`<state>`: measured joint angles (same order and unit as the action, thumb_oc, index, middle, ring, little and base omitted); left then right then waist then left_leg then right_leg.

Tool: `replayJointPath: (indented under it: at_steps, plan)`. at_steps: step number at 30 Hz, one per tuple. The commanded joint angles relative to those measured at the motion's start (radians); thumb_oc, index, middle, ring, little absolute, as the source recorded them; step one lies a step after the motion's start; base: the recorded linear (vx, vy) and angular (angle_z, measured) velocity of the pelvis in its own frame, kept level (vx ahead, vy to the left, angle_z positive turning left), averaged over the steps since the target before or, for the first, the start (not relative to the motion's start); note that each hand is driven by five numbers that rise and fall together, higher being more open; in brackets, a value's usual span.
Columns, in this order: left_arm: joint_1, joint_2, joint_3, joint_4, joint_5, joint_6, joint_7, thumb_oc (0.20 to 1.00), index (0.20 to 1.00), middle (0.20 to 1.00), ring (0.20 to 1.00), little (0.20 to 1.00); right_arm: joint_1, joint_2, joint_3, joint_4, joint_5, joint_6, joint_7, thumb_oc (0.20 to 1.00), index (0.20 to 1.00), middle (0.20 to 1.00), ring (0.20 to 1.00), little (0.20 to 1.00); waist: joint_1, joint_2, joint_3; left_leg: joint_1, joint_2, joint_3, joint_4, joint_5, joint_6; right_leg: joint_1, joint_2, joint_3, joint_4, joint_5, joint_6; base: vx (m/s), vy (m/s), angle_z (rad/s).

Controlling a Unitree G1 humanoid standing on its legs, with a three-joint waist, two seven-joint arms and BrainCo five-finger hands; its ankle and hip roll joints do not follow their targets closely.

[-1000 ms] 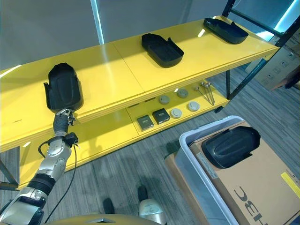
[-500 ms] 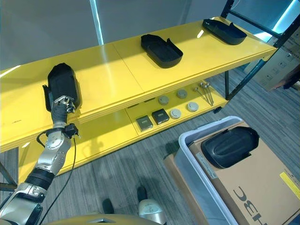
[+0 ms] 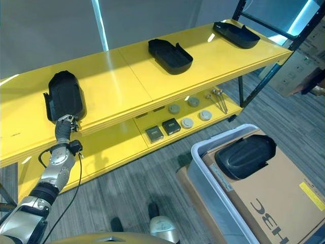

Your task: Move parts from the plastic box to the shelf.

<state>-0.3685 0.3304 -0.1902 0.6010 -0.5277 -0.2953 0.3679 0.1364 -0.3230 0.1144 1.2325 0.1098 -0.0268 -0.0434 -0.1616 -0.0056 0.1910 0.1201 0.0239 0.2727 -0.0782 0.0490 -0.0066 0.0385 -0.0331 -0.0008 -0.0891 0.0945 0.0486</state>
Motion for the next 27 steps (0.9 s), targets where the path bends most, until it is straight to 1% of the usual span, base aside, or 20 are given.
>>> replayJointPath:
  at_steps: [1, 7, 10, 18, 27]
  plan:
    - [-0.125, 0.000, 0.035, 0.061, -0.005, -0.068, 0.003, 0.200, 0.200, 0.200, 0.200, 0.200, 0.021, -0.021, 0.044, 0.033, -0.020, -0.012, 0.001, 1.000, 1.000, 1.000, 1.000, 1.000, -0.007, -0.004, -0.040, -0.022, 0.133, -0.097, 0.028, -0.035, -0.058, 0.000, -0.084, 0.028, 0.002, -0.017, 0.104, 0.00, 0.000, 0.00]
    - [-0.156, 0.006, 0.026, 0.050, 0.000, -0.057, 0.018, 0.200, 0.200, 0.200, 0.200, 0.200, 0.019, -0.028, 0.049, 0.038, -0.023, -0.014, 0.007, 1.000, 1.000, 1.000, 1.000, 1.000, -0.013, -0.003, -0.040, -0.017, 0.133, -0.095, 0.027, -0.035, -0.058, 0.002, -0.083, 0.030, 0.002, -0.018, 0.105, 0.00, 0.000, 0.00]
    - [-0.175, 0.012, 0.024, 0.068, 0.001, -0.047, 0.020, 0.200, 0.200, 0.200, 0.200, 0.200, 0.018, -0.031, 0.050, 0.043, -0.022, -0.013, 0.009, 1.000, 1.000, 1.000, 1.000, 1.000, -0.016, -0.003, -0.044, -0.013, 0.134, -0.093, 0.025, -0.036, -0.059, 0.005, -0.083, 0.031, 0.002, -0.020, 0.105, 0.02, 0.000, 0.00]
    - [-0.206, 0.038, 0.036, 0.109, -0.017, -0.043, 0.025, 0.200, 0.200, 0.200, 0.200, 0.200, 0.019, -0.036, 0.048, 0.054, -0.031, -0.017, 0.011, 1.000, 1.000, 1.000, 1.000, 1.000, -0.023, 0.000, -0.049, -0.010, 0.134, -0.089, 0.027, -0.039, -0.059, 0.007, -0.082, 0.037, 0.002, -0.023, 0.105, 0.01, 0.002, -0.01]
    - [-0.208, 0.041, 0.046, 0.151, -0.021, -0.007, 0.049, 0.200, 0.200, 0.200, 0.200, 0.200, 0.025, -0.038, 0.039, 0.065, -0.050, -0.029, 0.007, 1.000, 1.000, 1.000, 1.000, 1.000, -0.027, 0.000, -0.050, -0.013, 0.133, -0.093, 0.035, -0.042, -0.060, 0.008, -0.083, 0.037, 0.006, -0.025, 0.106, 0.00, 0.002, 0.00]
